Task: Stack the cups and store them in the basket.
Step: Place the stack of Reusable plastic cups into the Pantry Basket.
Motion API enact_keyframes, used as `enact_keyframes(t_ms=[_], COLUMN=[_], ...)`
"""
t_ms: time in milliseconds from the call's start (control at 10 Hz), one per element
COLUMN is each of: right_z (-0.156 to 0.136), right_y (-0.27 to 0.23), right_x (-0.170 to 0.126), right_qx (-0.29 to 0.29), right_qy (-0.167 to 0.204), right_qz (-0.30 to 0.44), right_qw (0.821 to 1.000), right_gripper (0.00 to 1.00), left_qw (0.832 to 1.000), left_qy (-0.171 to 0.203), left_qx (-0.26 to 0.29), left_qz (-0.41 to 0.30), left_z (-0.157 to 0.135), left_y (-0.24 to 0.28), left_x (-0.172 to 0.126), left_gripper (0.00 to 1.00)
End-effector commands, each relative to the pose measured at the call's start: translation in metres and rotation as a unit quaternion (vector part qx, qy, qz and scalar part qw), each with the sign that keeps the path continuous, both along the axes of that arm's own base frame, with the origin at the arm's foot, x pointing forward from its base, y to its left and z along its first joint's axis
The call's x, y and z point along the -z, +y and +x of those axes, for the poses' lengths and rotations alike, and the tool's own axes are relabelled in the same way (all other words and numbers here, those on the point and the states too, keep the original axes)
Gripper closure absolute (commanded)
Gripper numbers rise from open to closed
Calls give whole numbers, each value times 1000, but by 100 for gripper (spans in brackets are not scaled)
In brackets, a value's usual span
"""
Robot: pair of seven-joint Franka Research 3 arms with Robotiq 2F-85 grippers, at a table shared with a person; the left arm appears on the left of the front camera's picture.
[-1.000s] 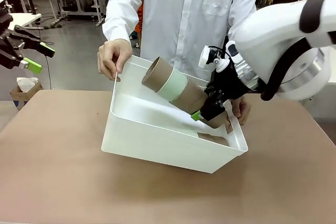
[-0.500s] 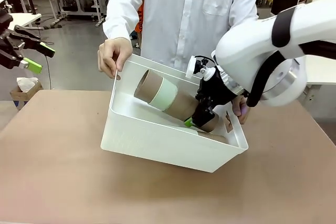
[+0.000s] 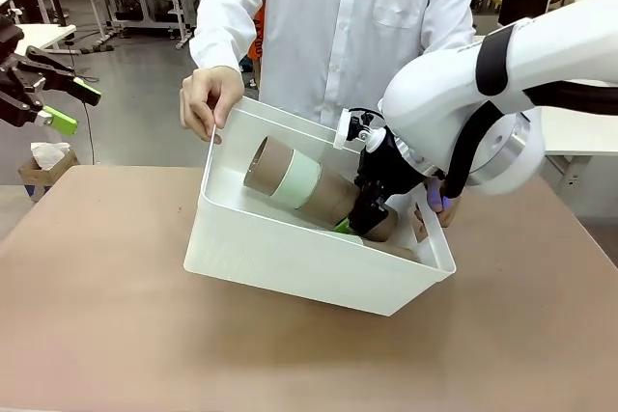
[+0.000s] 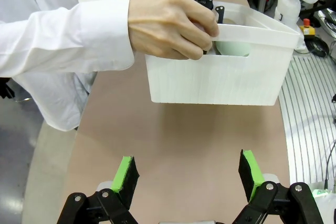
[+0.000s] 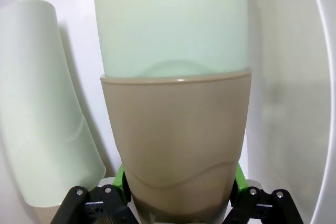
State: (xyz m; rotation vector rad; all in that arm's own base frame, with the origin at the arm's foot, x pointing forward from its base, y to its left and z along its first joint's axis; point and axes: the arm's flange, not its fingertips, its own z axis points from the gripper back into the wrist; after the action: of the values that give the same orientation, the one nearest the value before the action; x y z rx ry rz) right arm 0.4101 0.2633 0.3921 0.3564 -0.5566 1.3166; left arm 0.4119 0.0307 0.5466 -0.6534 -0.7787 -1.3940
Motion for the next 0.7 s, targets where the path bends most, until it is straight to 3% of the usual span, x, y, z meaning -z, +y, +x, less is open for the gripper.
enact_keyframes(t_ms=[0,600], right_z=[8,-14], right_y=[6,-25], right_x=[-13,-33], right_qx=[6,0], right_qy=[2,-3], right_qz=[1,15], right_qw=[1000,1000], right_gripper=[0,0], left_qw=[1000,1000], left_qy=[4,4], left_qx=[-2,-2], left_qz=[0,0], left_z=[-1,-1], left_y=[-1,-1], left_x=[-2,-2], left_gripper=[0,0])
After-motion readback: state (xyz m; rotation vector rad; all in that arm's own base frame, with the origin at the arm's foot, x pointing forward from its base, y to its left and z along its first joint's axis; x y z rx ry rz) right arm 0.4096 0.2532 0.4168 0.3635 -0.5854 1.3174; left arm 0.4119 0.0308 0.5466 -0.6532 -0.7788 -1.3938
